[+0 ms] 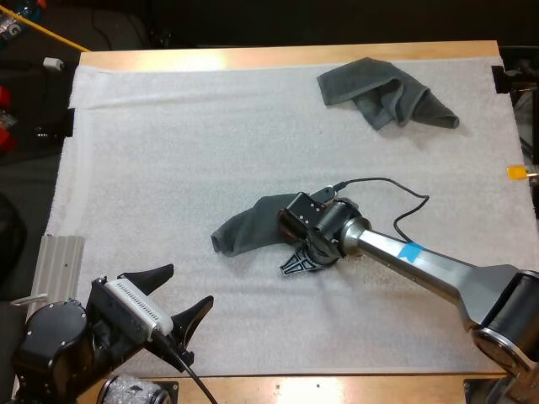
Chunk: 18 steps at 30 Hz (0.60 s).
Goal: Pick towel from pile, fold and stack
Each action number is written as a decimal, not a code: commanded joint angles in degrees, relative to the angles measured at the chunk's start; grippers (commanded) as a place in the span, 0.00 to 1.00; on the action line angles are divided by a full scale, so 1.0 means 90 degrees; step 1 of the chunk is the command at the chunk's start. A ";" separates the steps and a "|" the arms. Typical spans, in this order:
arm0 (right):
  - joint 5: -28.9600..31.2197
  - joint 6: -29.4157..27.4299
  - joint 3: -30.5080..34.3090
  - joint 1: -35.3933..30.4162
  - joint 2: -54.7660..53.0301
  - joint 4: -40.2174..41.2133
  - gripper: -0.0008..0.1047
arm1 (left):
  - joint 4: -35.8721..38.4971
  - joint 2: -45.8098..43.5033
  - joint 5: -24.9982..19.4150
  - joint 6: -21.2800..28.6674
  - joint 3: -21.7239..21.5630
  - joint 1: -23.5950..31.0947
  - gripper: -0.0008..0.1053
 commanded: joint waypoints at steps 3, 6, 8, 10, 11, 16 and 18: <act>0.0197 0.0034 -0.0023 0.0003 -0.0005 -0.0050 0.03 | -0.0001 0.0005 0.0046 -0.0058 -0.0040 -0.0020 0.65; 0.0197 0.0022 -0.0023 0.0003 -0.0036 -0.0050 0.01 | -0.0001 0.0005 0.0046 -0.0058 -0.0040 -0.0020 0.65; 0.0197 0.0022 -0.0040 0.0003 -0.0108 -0.0039 0.01 | -0.0001 0.0005 0.0046 -0.0058 -0.0040 -0.0020 0.65; 0.0213 -0.0010 -0.0041 0.0003 -0.0280 -0.0036 0.01 | -0.0001 0.0005 0.0046 -0.0058 -0.0040 -0.0020 0.65; 0.0232 -0.0018 -0.0041 0.0003 -0.0319 -0.0023 0.01 | -0.0001 0.0005 0.0046 -0.0058 -0.0040 -0.0020 0.65; 0.0290 -0.0171 -0.0041 0.0003 -0.1006 0.0059 0.01 | -0.0001 0.0005 0.0046 -0.0058 -0.0040 -0.0020 0.65; 0.0290 -0.0171 -0.0041 0.0003 -0.1303 0.0058 0.01 | -0.0001 0.0005 0.0046 -0.0058 -0.0040 -0.0020 0.65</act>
